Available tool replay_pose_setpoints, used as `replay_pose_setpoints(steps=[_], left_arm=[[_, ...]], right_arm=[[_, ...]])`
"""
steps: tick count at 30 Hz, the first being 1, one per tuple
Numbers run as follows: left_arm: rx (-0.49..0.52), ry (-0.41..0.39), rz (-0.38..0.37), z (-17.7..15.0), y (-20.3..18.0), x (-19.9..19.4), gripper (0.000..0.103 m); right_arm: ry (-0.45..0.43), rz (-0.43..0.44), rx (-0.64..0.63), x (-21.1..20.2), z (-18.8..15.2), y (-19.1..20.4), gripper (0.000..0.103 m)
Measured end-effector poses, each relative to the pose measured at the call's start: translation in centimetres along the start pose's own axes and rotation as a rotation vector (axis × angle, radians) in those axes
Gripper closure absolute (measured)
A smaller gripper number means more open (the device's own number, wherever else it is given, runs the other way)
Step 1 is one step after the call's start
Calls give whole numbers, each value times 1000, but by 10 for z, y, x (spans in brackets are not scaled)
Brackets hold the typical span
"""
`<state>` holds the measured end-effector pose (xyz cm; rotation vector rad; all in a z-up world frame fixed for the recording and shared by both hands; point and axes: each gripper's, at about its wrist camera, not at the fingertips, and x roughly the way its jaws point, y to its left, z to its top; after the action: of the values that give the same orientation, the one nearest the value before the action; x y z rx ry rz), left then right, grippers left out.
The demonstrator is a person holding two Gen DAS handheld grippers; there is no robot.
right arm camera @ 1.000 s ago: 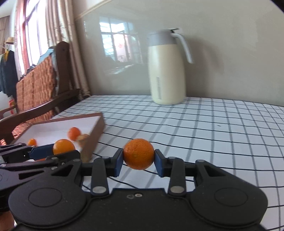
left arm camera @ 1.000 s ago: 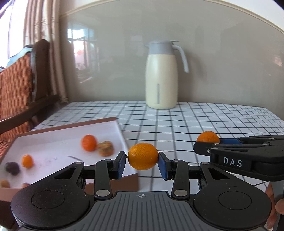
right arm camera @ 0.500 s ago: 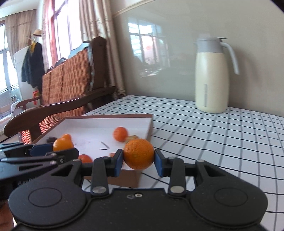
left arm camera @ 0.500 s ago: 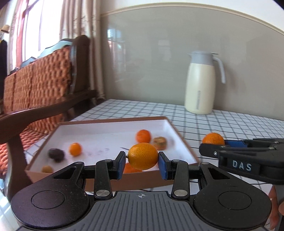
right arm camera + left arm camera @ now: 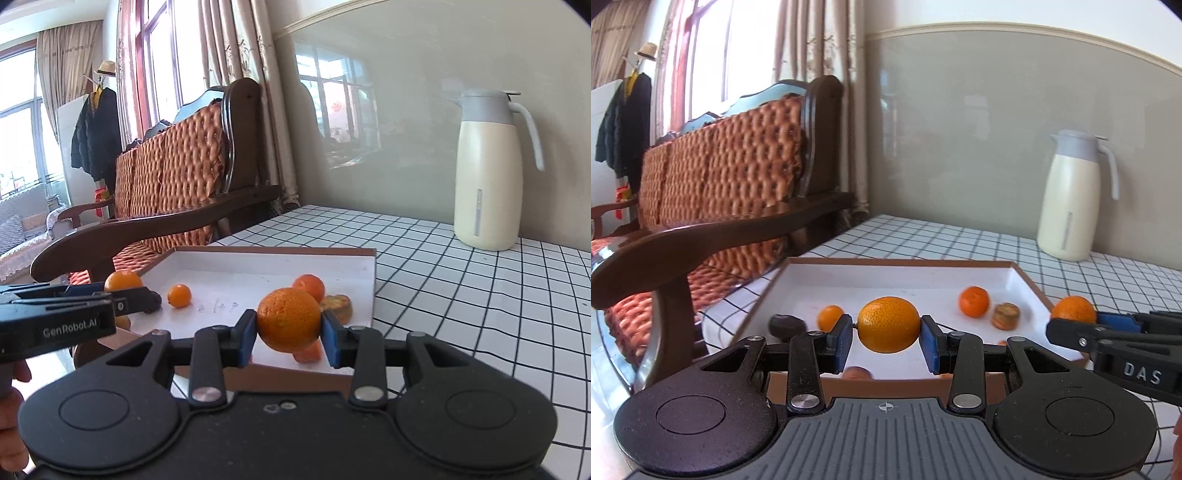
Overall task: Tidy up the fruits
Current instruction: 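Carry both kumquats over the cardboard tray and open both tools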
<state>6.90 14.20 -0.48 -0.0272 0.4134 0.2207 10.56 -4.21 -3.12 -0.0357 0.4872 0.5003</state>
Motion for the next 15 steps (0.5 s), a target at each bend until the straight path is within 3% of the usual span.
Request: replay_pose_setpoints(steps=[15], left_arm=[[-53,-2,43,-1,32,17,63]], right_arm=[[-22,16,-8,17,1,17,74]])
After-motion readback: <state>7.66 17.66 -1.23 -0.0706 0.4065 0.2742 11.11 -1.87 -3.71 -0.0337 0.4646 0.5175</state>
